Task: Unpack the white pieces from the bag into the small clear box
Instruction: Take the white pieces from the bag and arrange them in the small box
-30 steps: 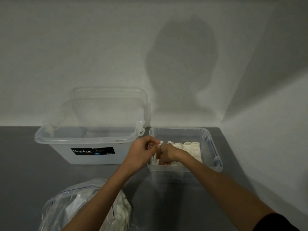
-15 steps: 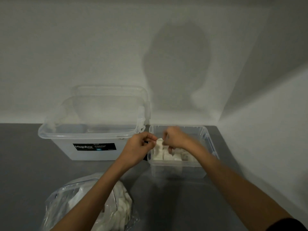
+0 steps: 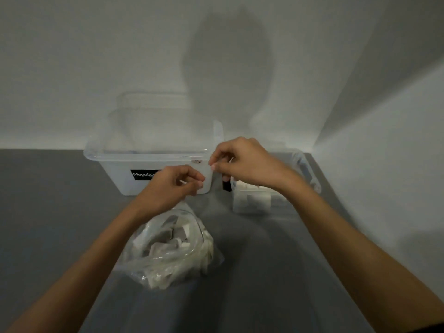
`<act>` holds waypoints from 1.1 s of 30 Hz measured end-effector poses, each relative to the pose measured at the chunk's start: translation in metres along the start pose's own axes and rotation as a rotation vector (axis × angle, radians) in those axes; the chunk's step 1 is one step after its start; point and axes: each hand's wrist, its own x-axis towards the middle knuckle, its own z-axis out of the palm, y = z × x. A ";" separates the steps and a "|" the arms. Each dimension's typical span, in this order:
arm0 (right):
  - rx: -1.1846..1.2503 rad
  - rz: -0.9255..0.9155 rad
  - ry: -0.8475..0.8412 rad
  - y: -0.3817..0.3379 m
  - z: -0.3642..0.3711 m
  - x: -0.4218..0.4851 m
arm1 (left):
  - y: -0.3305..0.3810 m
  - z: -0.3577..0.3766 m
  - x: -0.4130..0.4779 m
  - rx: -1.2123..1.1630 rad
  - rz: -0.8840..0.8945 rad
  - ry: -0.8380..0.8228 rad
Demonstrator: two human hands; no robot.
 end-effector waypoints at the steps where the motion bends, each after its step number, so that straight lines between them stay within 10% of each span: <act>1: 0.023 -0.019 -0.039 -0.011 0.013 -0.001 | -0.007 -0.009 -0.009 0.043 -0.009 -0.026; 18: -0.620 0.150 -0.630 -0.043 0.210 -0.003 | -0.121 -0.021 -0.078 0.683 -0.076 -0.331; 33: -0.652 0.095 -0.336 -0.029 0.231 -0.034 | -0.131 -0.015 -0.079 0.644 -0.065 -0.374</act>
